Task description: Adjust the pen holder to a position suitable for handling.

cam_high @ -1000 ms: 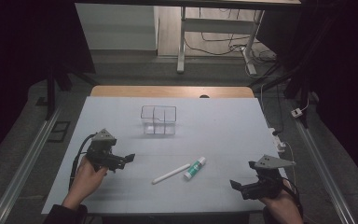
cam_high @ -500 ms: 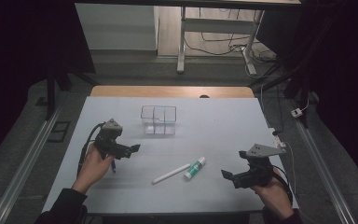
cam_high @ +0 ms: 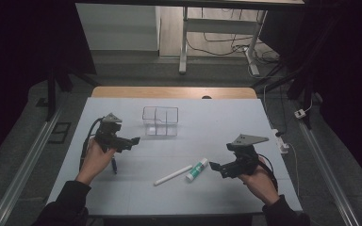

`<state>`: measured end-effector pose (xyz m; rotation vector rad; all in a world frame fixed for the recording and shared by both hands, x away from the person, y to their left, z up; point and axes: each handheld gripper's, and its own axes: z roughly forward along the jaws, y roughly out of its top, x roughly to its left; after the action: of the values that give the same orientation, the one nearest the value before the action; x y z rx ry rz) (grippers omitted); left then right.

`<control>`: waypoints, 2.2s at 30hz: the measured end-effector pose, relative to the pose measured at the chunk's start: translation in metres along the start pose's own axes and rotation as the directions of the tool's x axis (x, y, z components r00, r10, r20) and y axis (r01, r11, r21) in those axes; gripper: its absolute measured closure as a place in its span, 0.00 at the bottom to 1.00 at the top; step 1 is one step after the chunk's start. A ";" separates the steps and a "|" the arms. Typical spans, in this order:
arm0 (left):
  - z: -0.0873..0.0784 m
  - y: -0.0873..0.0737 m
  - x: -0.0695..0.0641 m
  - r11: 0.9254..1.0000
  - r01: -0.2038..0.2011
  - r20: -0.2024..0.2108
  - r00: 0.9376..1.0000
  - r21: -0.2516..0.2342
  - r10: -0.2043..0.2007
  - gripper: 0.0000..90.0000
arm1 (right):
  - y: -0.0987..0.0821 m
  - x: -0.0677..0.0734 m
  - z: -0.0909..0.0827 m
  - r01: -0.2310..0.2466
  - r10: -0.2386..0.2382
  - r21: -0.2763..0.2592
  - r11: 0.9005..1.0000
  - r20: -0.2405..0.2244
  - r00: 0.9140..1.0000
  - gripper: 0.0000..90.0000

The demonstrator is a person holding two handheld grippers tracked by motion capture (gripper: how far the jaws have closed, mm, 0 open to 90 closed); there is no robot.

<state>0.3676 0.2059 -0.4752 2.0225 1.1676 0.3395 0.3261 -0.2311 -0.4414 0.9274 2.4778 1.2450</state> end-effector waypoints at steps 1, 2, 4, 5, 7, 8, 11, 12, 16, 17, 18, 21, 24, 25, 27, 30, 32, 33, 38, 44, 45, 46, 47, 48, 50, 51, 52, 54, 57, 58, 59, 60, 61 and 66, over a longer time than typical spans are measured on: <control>0.001 0.001 0.001 1.000 -0.001 -0.003 1.000 0.001 0.001 0.00 | 0.002 -0.001 0.004 0.006 -0.006 -0.001 1.000 0.000 1.000 0.00; 0.001 0.001 0.001 1.000 -0.001 -0.003 1.000 0.001 0.001 0.00 | 0.004 -0.002 0.007 0.008 -0.008 0.003 1.000 0.001 1.000 0.00; 0.004 0.003 0.004 1.000 0.007 0.011 1.000 -0.005 -0.007 0.00 | 0.008 -0.004 0.013 0.007 -0.007 0.009 1.000 0.002 1.000 0.00; 0.007 0.005 0.007 1.000 -0.004 0.012 1.000 0.001 0.004 0.00 | 0.010 -0.006 0.017 0.012 -0.012 0.015 1.000 0.004 1.000 0.00; 0.008 0.006 0.008 1.000 -0.012 0.011 1.000 0.004 0.012 0.00 | 0.013 -0.008 0.023 0.017 -0.017 0.015 1.000 0.011 1.000 0.00; 0.010 0.007 0.009 1.000 -0.018 0.011 1.000 0.010 0.018 0.00 | 0.015 -0.009 0.027 0.020 -0.021 0.019 1.000 0.012 1.000 0.00; 0.015 0.010 0.012 0.999 -0.030 0.006 1.000 0.017 0.030 0.00 | 0.020 -0.012 0.037 0.024 -0.025 0.027 0.999 0.021 0.999 0.00; 0.016 0.011 0.013 0.999 -0.029 0.008 1.000 0.018 0.029 0.00 | 0.022 -0.013 0.041 0.025 -0.026 0.030 0.999 0.022 0.999 0.00; 0.022 0.016 0.018 0.999 -0.044 -0.010 0.999 0.023 0.044 0.01 | 0.029 -0.016 0.056 0.024 -0.025 0.043 0.999 0.021 0.999 0.00; 0.022 0.016 0.018 0.999 -0.044 -0.010 0.999 0.023 0.044 0.02 | 0.031 -0.016 0.060 0.028 -0.029 0.049 0.998 0.020 0.999 0.00; 0.024 0.017 0.019 0.998 -0.049 -0.015 0.999 0.025 0.050 0.04 | 0.033 -0.016 0.063 0.030 -0.031 0.052 0.998 0.018 0.999 0.00; 0.028 0.021 0.025 0.997 -0.064 -0.028 0.998 0.033 0.065 0.14 | 0.038 -0.017 0.074 0.033 -0.034 0.062 0.998 0.015 0.999 0.00; 0.033 0.024 0.028 0.995 -0.083 -0.039 0.996 0.058 0.085 0.30 | 0.042 -0.019 0.083 0.031 -0.032 0.068 0.997 0.010 0.999 0.00; 0.033 0.024 0.028 0.995 -0.083 -0.039 0.996 0.058 0.085 0.36 | 0.044 -0.020 0.086 0.029 -0.030 0.070 0.997 0.006 1.000 0.00; 0.037 0.026 0.029 0.993 -0.097 -0.058 0.993 0.073 0.101 0.45 | 0.046 -0.021 0.091 0.025 -0.025 0.070 0.997 0.000 1.000 0.00; 0.044 0.030 0.033 0.993 -0.085 -0.055 0.994 0.078 0.090 0.62 | 0.049 -0.023 0.099 0.027 -0.027 0.077 0.997 -0.006 1.000 0.00; 0.051 0.035 0.036 0.994 -0.065 -0.026 0.997 0.086 0.067 0.75 | 0.051 -0.023 0.103 0.032 -0.032 0.085 0.996 0.001 0.999 0.00; 0.051 0.035 0.036 0.994 -0.065 -0.026 0.997 0.086 0.067 0.81 | 0.052 -0.023 0.105 0.035 -0.035 0.088 0.996 -0.002 0.999 0.00; 0.067 0.045 0.036 0.996 -0.050 -0.035 0.998 0.078 0.053 0.98 | 0.055 -0.025 0.112 0.043 -0.043 0.091 0.995 0.001 0.999 0.08; 0.078 0.055 0.039 0.998 -0.036 -0.053 0.998 0.053 0.039 0.98 | 0.058 -0.033 0.114 0.045 -0.046 0.084 0.995 0.005 0.999 0.29; 0.079 0.056 0.039 0.998 -0.033 -0.052 0.998 0.049 0.036 0.98 | 0.058 -0.034 0.115 0.045 -0.046 0.087 0.995 0.005 0.999 0.34; 0.081 0.057 0.040 0.998 -0.034 -0.053 0.998 0.050 0.037 0.98 | 0.059 -0.036 0.115 0.041 -0.042 0.092 0.995 0.005 0.999 0.38; 0.081 0.057 0.040 0.998 -0.034 -0.053 0.998 0.050 0.037 0.98 | 0.060 -0.038 0.116 0.042 -0.042 0.094 0.995 0.002 0.999 0.43; 0.084 0.059 0.040 0.998 -0.031 -0.059 0.998 0.049 0.034 0.98 | 0.060 -0.039 0.117 0.038 -0.038 0.101 0.994 0.000 0.999 0.46; 0.087 0.059 0.042 0.999 -0.019 -0.052 0.998 0.047 0.021 0.98 | 0.062 -0.041 0.119 0.037 -0.038 0.101 0.994 0.001 0.999 0.55; 0.088 0.059 0.042 0.999 -0.014 -0.052 0.999 0.047 0.017 0.98 | 0.063 -0.042 0.120 0.037 -0.037 0.106 0.994 -0.001 0.999 0.59; 0.088 0.059 0.042 0.999 -0.011 -0.051 0.999 0.046 0.013 0.98 | 0.063 -0.043 0.122 0.041 -0.041 0.110 0.993 0.000 0.999 0.63; 0.090 0.058 0.042 0.999 -0.006 -0.040 0.999 0.043 0.008 0.98 | 0.065 -0.045 0.124 0.046 -0.045 0.116 0.992 -0.005 0.999 0.72; 0.092 0.059 0.039 0.999 -0.015 -0.027 0.999 0.045 0.017 0.98 | 0.066 -0.049 0.128 0.045 -0.046 0.128 0.991 -0.001 0.999 0.84; 0.092 0.059 0.039 0.999 -0.015 -0.027 0.999 0.045 0.017 0.98 | 0.066 -0.049 0.128 0.045 -0.046 0.128 0.991 -0.001 0.999 0.84; 0.092 0.059 0.037 0.999 -0.019 -0.020 1.000 0.047 0.020 0.98 | 0.067 -0.052 0.131 0.041 -0.041 0.131 0.990 0.003 0.999 0.91; 0.094 0.060 0.034 0.998 -0.029 -0.014 0.999 0.048 0.030 0.98 | 0.067 -0.054 0.133 0.041 -0.041 0.133 0.990 0.000 0.999 0.95; 0.095 0.060 0.032 0.998 -0.033 -0.008 0.999 0.048 0.034 0.98 | 0.067 -0.055 0.134 0.041 -0.040 0.136 0.990 -0.005 0.999 0.99; 0.100 0.063 0.023 0.998 -0.049 0.019 0.999 0.048 0.048 0.98 | 0.069 -0.064 0.144 0.030 -0.031 0.147 0.989 0.003 1.000 1.00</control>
<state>0.4751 0.1581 -0.4999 2.0948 1.1272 0.3200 0.4708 -0.1474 -0.4819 0.9212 2.5983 1.0606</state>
